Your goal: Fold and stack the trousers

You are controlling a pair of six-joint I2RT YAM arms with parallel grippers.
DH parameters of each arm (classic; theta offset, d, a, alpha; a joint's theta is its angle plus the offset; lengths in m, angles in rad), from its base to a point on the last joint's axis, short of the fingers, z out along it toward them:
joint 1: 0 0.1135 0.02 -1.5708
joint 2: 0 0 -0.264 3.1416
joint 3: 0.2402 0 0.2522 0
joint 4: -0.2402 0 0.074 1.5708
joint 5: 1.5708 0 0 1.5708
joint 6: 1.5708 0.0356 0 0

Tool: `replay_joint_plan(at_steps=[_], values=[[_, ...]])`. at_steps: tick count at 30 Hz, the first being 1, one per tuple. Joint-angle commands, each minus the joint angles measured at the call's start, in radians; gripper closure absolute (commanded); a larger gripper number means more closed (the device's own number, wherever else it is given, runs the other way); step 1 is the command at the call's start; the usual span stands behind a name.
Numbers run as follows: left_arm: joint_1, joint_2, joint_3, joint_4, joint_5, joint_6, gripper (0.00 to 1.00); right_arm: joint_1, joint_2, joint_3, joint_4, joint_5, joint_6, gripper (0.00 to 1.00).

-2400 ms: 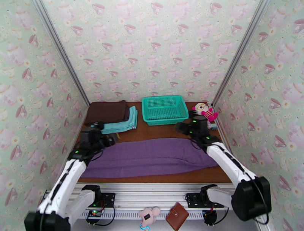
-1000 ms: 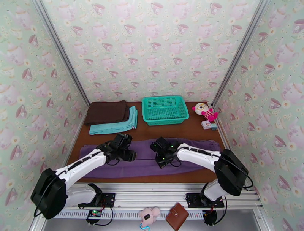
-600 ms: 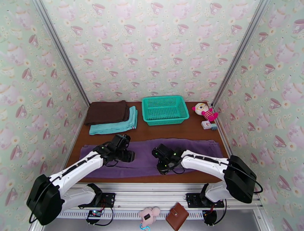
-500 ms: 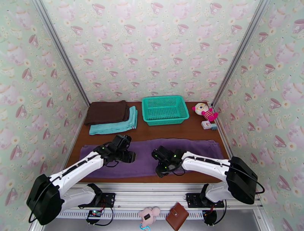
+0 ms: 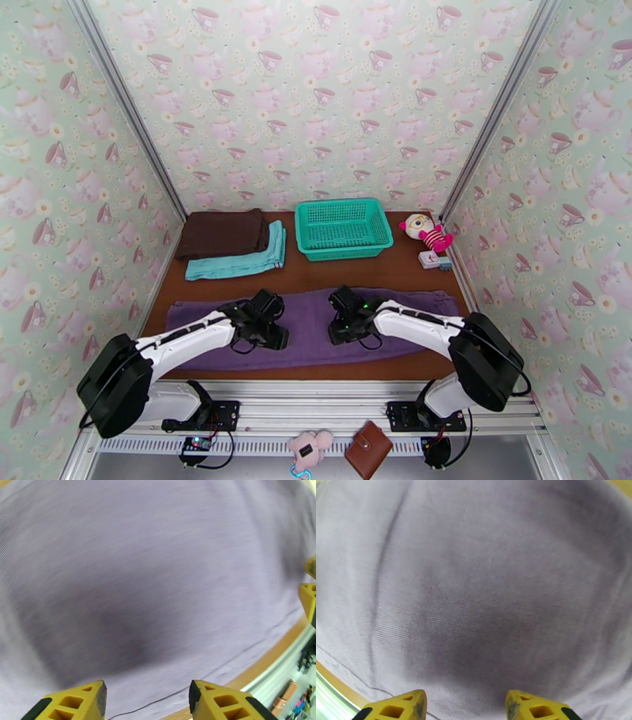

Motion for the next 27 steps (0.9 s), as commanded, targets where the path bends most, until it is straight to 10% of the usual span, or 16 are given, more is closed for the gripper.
replay_joint_plan(at_steps=[1, 12, 19, 27], values=[[0.046, -0.031, -0.033, -0.054, -0.159, -0.131, 0.40, -0.001, 0.040, -0.032, -0.021, 0.020, 0.097, 0.47], [0.226, -0.171, -0.199, 0.039, -0.253, -0.205, 0.36, -0.002, 0.018, -0.134, -0.144, 0.071, 0.293, 0.43], [0.350, -0.436, -0.252, 0.074, -0.293, -0.209, 0.36, 0.033, 0.014, 0.230, -0.387, 0.301, 0.201, 0.42], [0.584, -0.377, -0.225, 0.150, -0.241, -0.134, 0.32, 0.039, 0.314, 0.438, 0.067, -0.083, 0.031, 0.42]])
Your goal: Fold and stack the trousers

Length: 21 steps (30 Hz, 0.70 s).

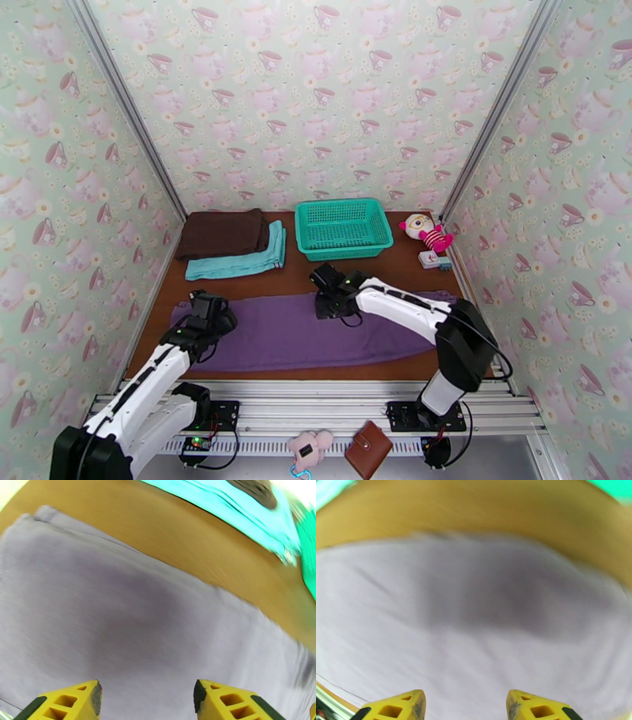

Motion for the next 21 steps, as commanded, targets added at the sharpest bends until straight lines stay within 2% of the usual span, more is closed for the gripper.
replay_joint_plan(at_steps=[1, 6, 12, 15, 21], values=[[0.069, 0.053, 0.021, 0.064, 0.037, 0.041, 0.31, 0.006, 0.136, 0.027, 0.190, -0.180, -0.056, 0.42], [0.106, 0.121, 0.026, 0.126, 0.100, 0.070, 0.32, -0.017, 0.234, 0.038, 0.192, -0.204, -0.018, 0.42], [0.115, 0.132, 0.034, 0.136, 0.105, 0.092, 0.32, -0.165, 0.225, -0.101, 0.193, -0.214, 0.005, 0.42], [0.118, 0.116, 0.035, 0.151, 0.103, 0.122, 0.32, -0.231, 0.208, -0.124, 0.178, -0.208, -0.024, 0.42], [0.134, 0.154, 0.087, 0.136, 0.101, 0.137, 0.33, -0.301, 0.181, -0.106, 0.142, -0.159, -0.073, 0.42]])
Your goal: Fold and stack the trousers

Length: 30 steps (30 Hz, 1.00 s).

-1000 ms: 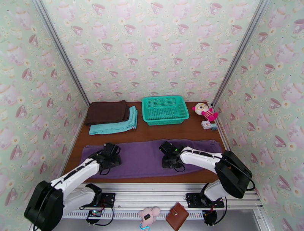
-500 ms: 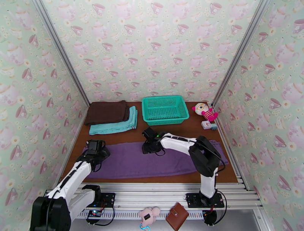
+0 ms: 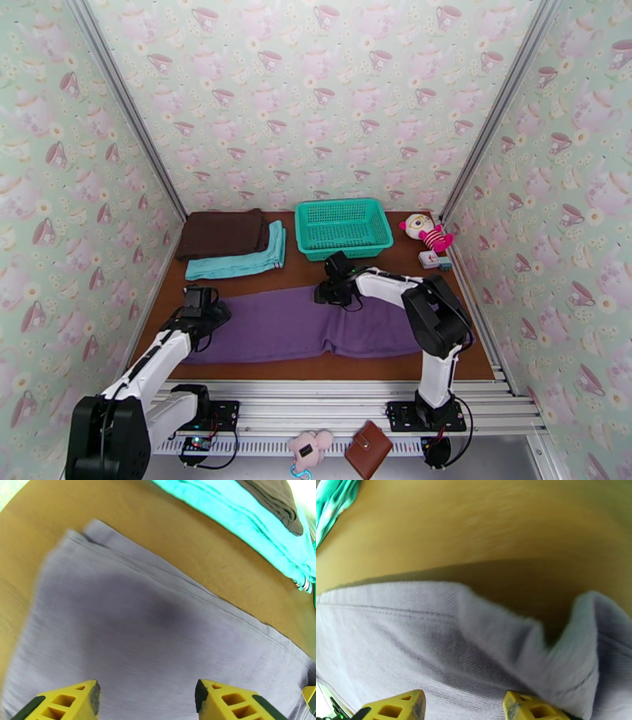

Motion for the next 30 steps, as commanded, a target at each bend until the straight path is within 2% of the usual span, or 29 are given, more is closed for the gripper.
replay_joint_plan(at_steps=[1, 3, 7, 11, 15, 20, 30], values=[[0.015, 0.020, 0.062, -0.001, 0.013, 0.022, 0.33, -0.035, 0.020, -0.033, -0.112, 0.121, -0.049, 0.42], [0.026, 0.029, 0.086, -0.012, -0.006, 0.025, 0.33, -0.026, -0.011, -0.026, -0.110, 0.161, -0.081, 0.42], [0.073, 0.065, 0.139, -0.048, -0.043, 0.051, 0.33, 0.027, -0.089, -0.026, -0.060, 0.157, -0.146, 0.42], [0.149, 0.136, 0.206, -0.062, -0.048, 0.108, 0.36, 0.059, -0.110, -0.006, -0.001, 0.061, -0.199, 0.42], [0.201, 0.223, 0.252, -0.065, -0.036, 0.123, 0.40, 0.059, -0.123, -0.026, 0.046, 0.048, -0.245, 0.42], [0.204, 0.281, 0.260, -0.013, -0.066, 0.125, 0.41, 0.060, -0.144, -0.110, 0.173, -0.018, -0.242, 0.42], [0.212, 0.496, 0.366, 0.026, -0.017, 0.138, 0.48, 0.060, -0.128, -0.109, 0.162, -0.060, -0.252, 0.42]])
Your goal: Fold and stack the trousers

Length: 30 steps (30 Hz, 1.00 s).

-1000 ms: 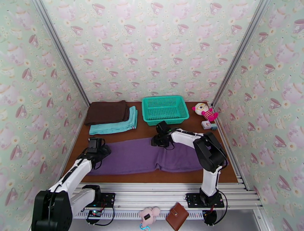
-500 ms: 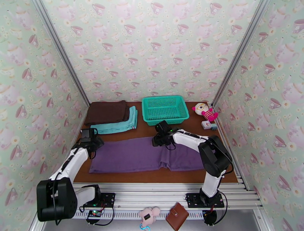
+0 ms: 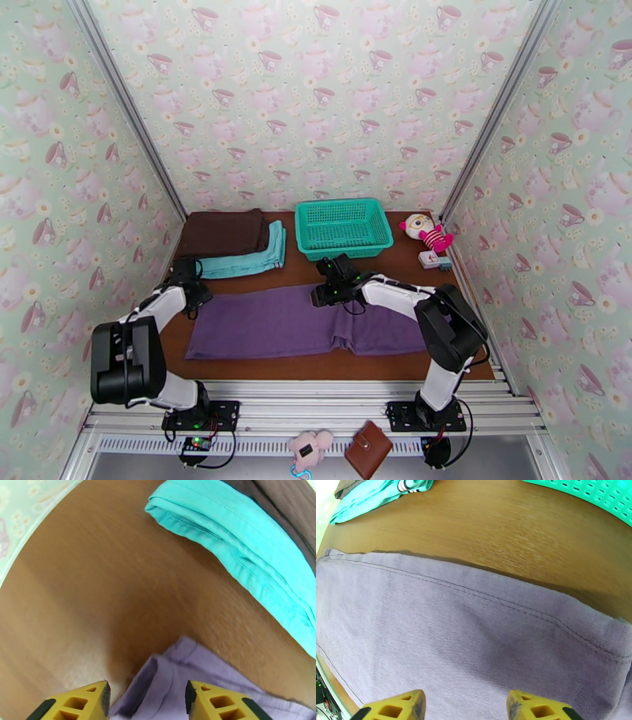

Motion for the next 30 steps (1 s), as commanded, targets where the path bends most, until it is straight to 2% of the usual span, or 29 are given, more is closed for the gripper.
replay_joint_plan(at_steps=[1, 6, 10, 17, 23, 30], values=[[0.005, 0.042, 0.039, 0.021, 0.024, 0.008, 0.49, -0.003, -0.002, -0.002, 0.009, -0.032, -0.022, 0.41], [0.005, 0.076, 0.066, -0.017, 0.037, -0.009, 0.57, -0.003, -0.002, 0.000, 0.000, -0.033, -0.027, 0.41], [-0.001, 0.078, 0.058, -0.037, 0.074, -0.026, 0.70, -0.003, -0.007, 0.001, -0.008, -0.030, -0.029, 0.41], [-0.008, -0.004, 0.018, -0.048, 0.053, -0.048, 0.94, -0.003, -0.012, -0.002, -0.011, -0.038, -0.023, 0.41], [-0.019, -0.103, 0.006, -0.090, 0.003, -0.042, 1.00, -0.003, -0.017, -0.005, -0.012, -0.035, -0.021, 0.41], [-0.027, -0.171, -0.012, -0.068, -0.034, -0.031, 1.00, -0.003, -0.009, -0.005, -0.012, -0.037, -0.020, 0.41]])
